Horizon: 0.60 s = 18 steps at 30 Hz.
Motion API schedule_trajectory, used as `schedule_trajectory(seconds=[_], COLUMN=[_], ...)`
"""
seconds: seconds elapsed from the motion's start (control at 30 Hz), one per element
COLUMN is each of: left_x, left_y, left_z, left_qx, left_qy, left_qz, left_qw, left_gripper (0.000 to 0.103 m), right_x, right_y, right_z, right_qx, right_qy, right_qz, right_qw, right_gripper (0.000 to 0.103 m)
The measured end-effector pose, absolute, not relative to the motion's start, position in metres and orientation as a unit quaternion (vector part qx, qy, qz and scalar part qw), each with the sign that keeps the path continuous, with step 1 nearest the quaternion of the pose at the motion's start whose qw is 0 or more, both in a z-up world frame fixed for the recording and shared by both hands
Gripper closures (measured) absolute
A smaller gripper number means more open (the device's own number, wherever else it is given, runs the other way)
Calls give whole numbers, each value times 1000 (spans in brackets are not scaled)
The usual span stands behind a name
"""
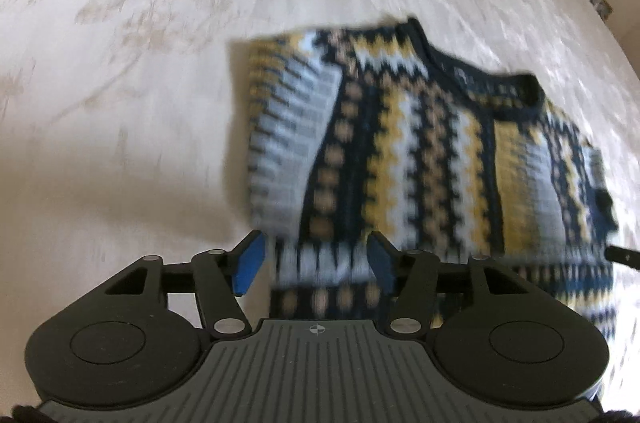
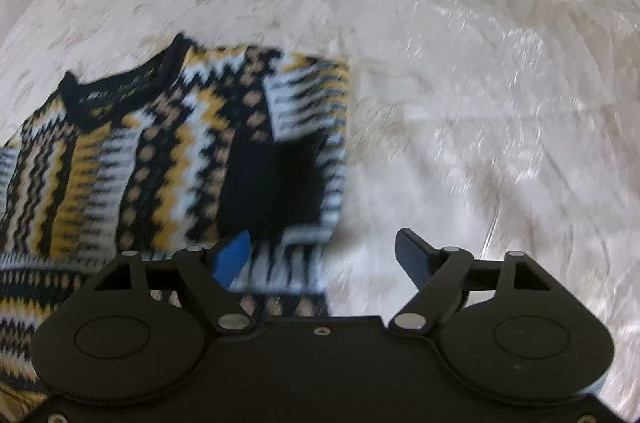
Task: Fold small clothes
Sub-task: 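Move both open grippers along the sweater to its ribbed navy hem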
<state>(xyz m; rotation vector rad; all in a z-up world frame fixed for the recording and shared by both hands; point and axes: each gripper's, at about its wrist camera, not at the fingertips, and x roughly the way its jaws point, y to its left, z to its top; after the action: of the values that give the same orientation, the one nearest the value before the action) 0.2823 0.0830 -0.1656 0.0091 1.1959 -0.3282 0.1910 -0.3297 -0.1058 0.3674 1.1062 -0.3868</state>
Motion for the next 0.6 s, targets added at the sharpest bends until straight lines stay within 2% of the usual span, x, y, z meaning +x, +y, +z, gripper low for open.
schedule_trajectory(seconds=[0.3, 0.43, 0.53, 0.6], left_x=[225, 211, 206, 207], left_y=[110, 115, 112, 108], left_z=[-182, -193, -200, -203], left_qx=[7, 8, 27, 36], left_qy=[590, 601, 595, 595], left_qz=[-162, -170, -181, -188], left_qw=[790, 781, 782, 781], left_gripper=[44, 33, 28, 21], right_x=[158, 143, 135, 129], right_y=[-289, -275, -268, -265], right_z=[-119, -122, -124, -126], right_qx=[193, 206, 218, 232], right_qy=[546, 546, 546, 545], right_qz=[-168, -176, -185, -194], right_qw=[798, 792, 787, 782], right_gripper=[17, 12, 11, 11])
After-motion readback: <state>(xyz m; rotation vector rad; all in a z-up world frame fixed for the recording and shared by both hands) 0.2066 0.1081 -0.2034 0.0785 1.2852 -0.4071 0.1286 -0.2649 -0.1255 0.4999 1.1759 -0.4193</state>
